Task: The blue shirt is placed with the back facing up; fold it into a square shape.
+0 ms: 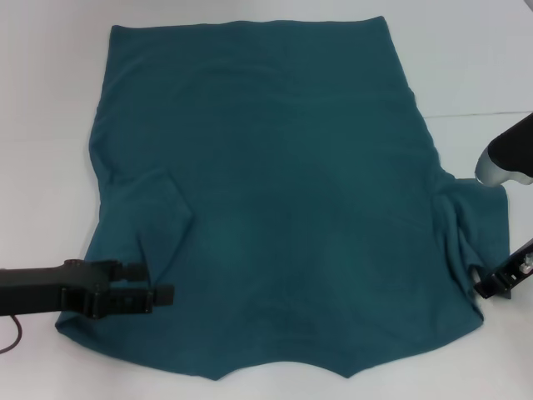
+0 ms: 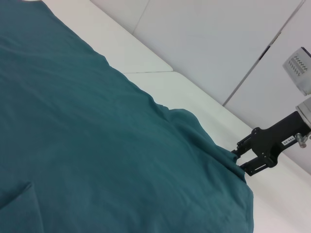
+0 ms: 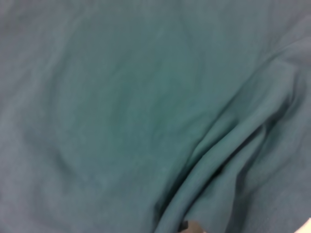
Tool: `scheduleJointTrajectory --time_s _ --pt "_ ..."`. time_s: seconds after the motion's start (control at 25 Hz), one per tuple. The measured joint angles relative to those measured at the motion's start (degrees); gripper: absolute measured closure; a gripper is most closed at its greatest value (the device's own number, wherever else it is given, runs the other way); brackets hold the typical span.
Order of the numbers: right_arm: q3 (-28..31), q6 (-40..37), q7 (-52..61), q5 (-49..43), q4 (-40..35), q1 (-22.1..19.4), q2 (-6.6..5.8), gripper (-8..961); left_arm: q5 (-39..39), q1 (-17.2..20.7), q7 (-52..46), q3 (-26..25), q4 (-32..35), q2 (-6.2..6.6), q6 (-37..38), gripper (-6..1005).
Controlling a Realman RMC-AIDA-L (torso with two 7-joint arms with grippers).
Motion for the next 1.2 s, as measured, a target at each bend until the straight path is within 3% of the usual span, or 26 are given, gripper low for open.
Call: scheduleJointTrajectory --time_s 0.52,0.64,0.84,1.2 --pt "0.13 3.49 0.83 0.27 4.02 1.04 0.09 477 0.0 0.0 -0.01 -0.03 0.0 0.0 0.16 123" --pt "0.29 3.9 0.86 0.39 3.67 0.87 0.06 702 0.0 0.0 0.0 -0.02 0.0 0.0 0.08 123" --pt "0.02 4.95 1.05 0.06 1.18 0.37 0.15 913 0.0 0.0 -0.08 -0.08 0.0 0.0 0.03 122" --pt "-6.84 7.4 1.46 0.06 -10.26 -2.51 0.37 924 0.0 0.0 -0.32 -0.46 0.0 0.0 0.0 122"
